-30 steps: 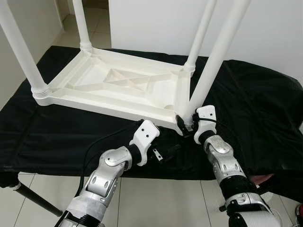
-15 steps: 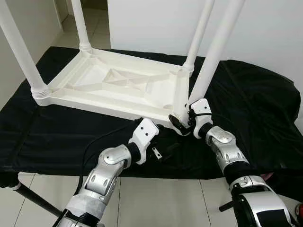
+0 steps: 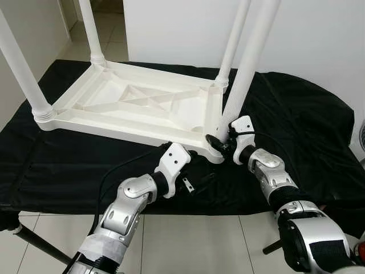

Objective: Building children table

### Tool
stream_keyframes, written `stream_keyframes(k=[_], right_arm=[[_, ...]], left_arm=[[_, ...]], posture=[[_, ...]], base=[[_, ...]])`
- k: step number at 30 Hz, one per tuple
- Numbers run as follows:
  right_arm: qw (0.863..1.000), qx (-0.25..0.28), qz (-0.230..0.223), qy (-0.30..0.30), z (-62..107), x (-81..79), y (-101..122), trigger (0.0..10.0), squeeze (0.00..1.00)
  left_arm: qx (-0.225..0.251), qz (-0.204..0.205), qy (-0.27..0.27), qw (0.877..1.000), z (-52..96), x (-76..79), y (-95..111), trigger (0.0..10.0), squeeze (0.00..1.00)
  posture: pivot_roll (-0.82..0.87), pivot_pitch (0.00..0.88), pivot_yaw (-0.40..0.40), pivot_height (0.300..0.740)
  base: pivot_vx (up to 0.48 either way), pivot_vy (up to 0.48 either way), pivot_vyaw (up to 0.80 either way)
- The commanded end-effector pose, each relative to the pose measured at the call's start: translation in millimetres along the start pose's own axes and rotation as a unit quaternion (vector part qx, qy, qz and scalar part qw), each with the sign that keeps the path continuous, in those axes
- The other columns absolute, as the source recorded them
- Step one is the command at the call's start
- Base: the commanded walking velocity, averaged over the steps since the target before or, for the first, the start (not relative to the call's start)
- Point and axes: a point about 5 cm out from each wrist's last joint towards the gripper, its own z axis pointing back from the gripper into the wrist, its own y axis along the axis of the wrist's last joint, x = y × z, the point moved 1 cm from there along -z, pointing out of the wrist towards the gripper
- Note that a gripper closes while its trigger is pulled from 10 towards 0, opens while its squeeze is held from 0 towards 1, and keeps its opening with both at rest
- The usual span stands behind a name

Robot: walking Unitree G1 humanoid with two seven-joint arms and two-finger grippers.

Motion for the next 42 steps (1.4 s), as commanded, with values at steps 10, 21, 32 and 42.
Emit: stream_keyframes(k=[10,21,32,42], right_arm=[[0.996,-0.048,-0.016,-0.072,6.6,3.4,-23,10.0,0.00],[0.972,-0.013,-0.096,-0.215,1.8,-7.3,-22,10.0,0.00],[0.919,-0.038,-0.146,-0.364,8.0,-32.9,-31,10.0,0.00],[0.929,-0.019,-0.127,-0.347,6.3,-36.3,-23,10.0,1.00]], left_arm=[[0.000,-0.006,0.029,1.000,-2.3,-2.6,2,10.0,0.00],[-0.001,-0.002,0.024,1.000,-2.5,1.2,0,10.0,0.00],[-0.002,0.001,0.018,1.000,-3.5,5.2,-2,10.0,0.00],[-0.004,-0.001,0.014,1.000,-2.8,6.1,-3,10.0,0.00]], posture=[[-0.01,0.000,-0.068,0.740],[-0.01,0.000,-0.075,0.740],[-0.01,0.000,-0.081,0.740],[-0.01,0.000,-0.078,0.740]], base=[[0.000,0.000,0.00],[0.000,0.000,0.00],[0.000,0.000,0.00],[0.000,0.000,0.00]])
